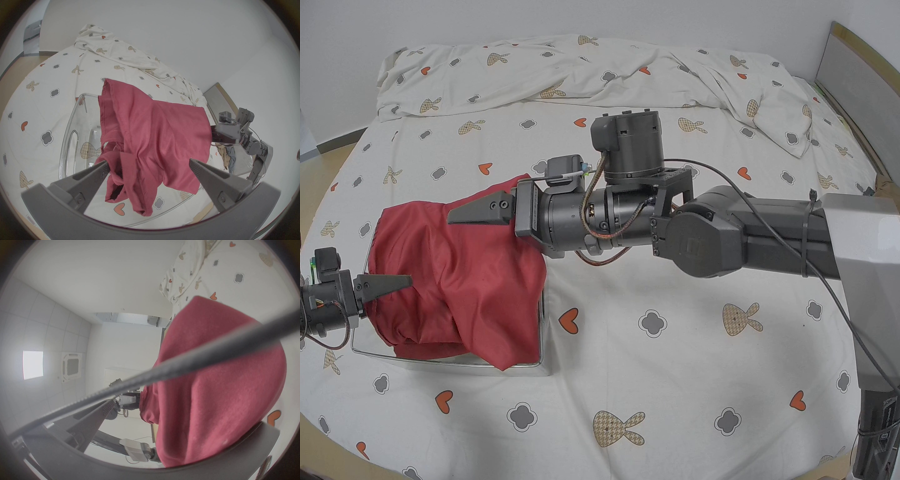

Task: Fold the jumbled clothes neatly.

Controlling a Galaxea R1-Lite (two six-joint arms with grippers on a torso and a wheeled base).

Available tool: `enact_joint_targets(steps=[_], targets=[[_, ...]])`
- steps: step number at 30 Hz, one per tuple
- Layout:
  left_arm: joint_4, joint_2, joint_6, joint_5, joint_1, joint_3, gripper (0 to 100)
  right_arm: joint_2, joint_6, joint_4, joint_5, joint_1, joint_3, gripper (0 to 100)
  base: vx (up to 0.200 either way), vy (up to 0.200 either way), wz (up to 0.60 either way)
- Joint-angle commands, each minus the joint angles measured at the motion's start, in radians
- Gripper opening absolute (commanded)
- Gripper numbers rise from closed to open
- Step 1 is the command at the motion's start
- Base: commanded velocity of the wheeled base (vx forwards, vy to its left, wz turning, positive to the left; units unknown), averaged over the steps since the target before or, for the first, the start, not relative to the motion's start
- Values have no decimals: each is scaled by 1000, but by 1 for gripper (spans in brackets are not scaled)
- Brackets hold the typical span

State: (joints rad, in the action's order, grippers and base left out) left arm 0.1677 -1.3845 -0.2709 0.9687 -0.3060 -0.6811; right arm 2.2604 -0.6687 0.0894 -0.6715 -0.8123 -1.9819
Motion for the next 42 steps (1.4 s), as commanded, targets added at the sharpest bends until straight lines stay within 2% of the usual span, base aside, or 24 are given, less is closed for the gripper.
enact_joint_targets(steps=[1, 2, 3, 5, 6, 8, 16, 21, 24, 25, 26, 27, 30, 35, 42], targets=[[-91, 21, 107, -151, 27, -37, 100, -5, 11, 0, 3, -4, -2, 100, 0, 0, 0], [-114, 30, 117, -193, 41, -51, 100, -5, 17, 0, 3, -2, -2, 100, 0, 0, 0], [-114, 30, 117, -193, 41, -51, 100, -5, 17, 0, 3, -2, -2, 100, 0, 0, 0], [-158, 58, 128, -266, 80, -95, 100, -5, 35, -5, 10, -2, -2, 100, 0, 0, 0], [-163, 59, 130, -272, 85, -101, 100, -5, 37, -7, 13, -2, -2, 100, 0, 0, 0], [-186, 65, 134, -306, 96, -140, 100, -2, 57, -22, 55, -2, -5, 100, 0, 0, 0], [-221, 84, 136, -326, 110, -167, 100, 4, 227, -72, 276, -24, -11, 100, 0, 0, 0], [-223, 101, 136, -343, 110, -175, 100, -7, 262, -76, 323, -64, -18, 100, 0, 0, 0], [-232, 113, 136, -377, 110, -192, 100, -7, 317, -91, 391, -73, -18, 100, 0, 0, 0], [-241, 125, 136, -400, 108, -204, 100, -9, 360, -100, 451, -77, -18, 100, 0, 0, 0], [-243, 127, 136, -401, 108, -206, 100, -9, 368, -103, 464, -79, -18, 100, 0, 0, 0], [-260, 145, 136, -406, 108, -222, 100, -10, 386, -108, 540, -85, -18, 100, 0, 0, 0], [-292, 168, 136, -407, 111, -249, 100, -7, 385, -108, 610, -88, -18, 100, 0, 0, 0], [-307, 168, 136, -409, 156, -252, 100, -13, 383, -108, 629, -76, -18, 100, 0, 0, 0], [-306, 151, 136, -409, 168, -242, 100, -75, 385, -111, 630, -50, -18, 100, 0, 0, 0]])
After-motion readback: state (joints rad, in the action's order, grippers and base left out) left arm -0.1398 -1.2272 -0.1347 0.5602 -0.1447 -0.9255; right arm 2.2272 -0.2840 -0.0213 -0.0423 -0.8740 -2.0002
